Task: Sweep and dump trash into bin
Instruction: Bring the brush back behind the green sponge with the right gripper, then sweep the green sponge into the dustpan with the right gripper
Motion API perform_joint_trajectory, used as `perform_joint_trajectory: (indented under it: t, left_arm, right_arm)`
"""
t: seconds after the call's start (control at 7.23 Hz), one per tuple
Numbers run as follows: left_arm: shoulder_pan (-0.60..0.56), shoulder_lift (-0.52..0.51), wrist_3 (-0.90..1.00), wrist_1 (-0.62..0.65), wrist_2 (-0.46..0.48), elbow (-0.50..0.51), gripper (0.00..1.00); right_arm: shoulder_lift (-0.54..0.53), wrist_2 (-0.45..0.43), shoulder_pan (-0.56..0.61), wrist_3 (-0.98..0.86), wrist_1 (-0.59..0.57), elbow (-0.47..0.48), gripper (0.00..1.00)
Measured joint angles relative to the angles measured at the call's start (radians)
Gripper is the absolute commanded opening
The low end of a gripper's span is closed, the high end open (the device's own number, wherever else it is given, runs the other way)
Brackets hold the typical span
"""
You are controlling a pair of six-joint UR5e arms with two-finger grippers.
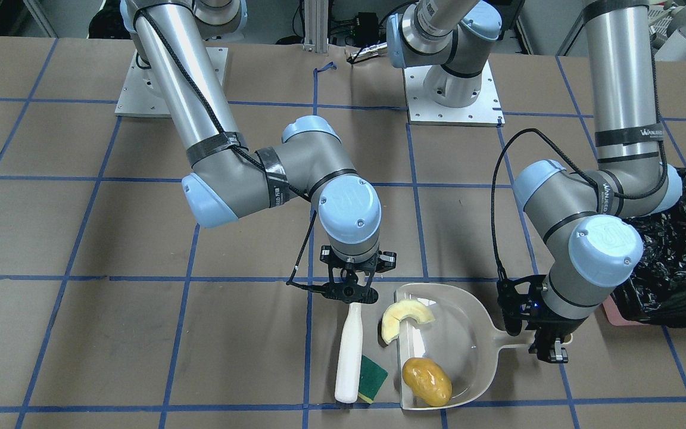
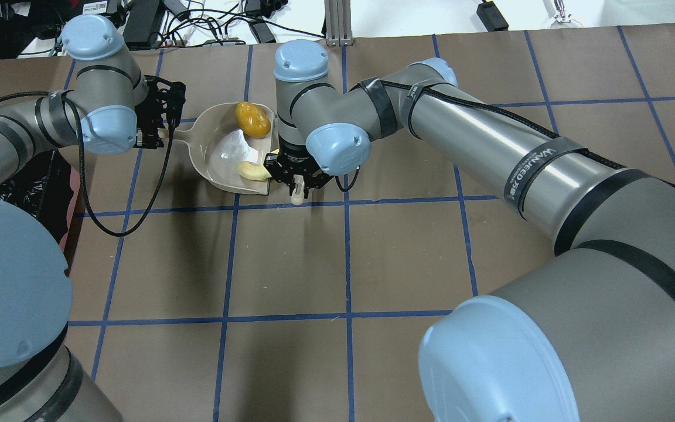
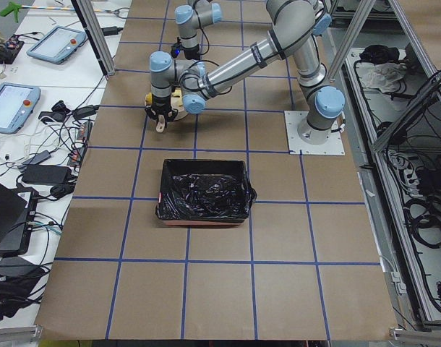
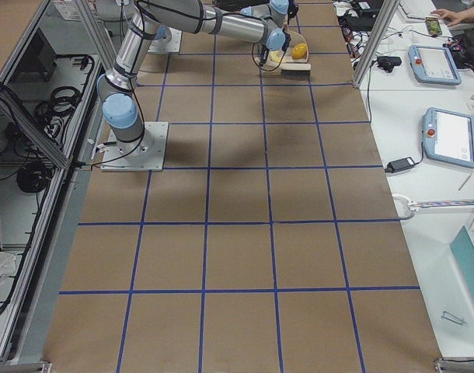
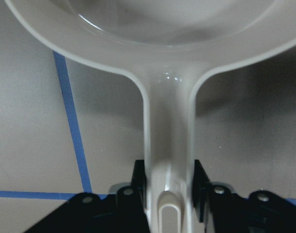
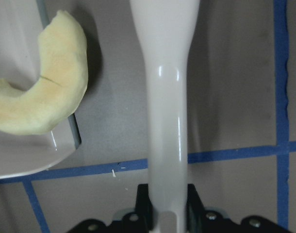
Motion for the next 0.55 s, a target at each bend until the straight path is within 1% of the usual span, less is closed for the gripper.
perform_joint_trajectory:
  t: [0.55]
  left_arm:
    - [-0.001,0.001,-0.002,0.000,0.000,0.000,0.12]
  right_arm:
    - [0.003,0.002,0.057,0.005,-0.044,-0.004,0.00]
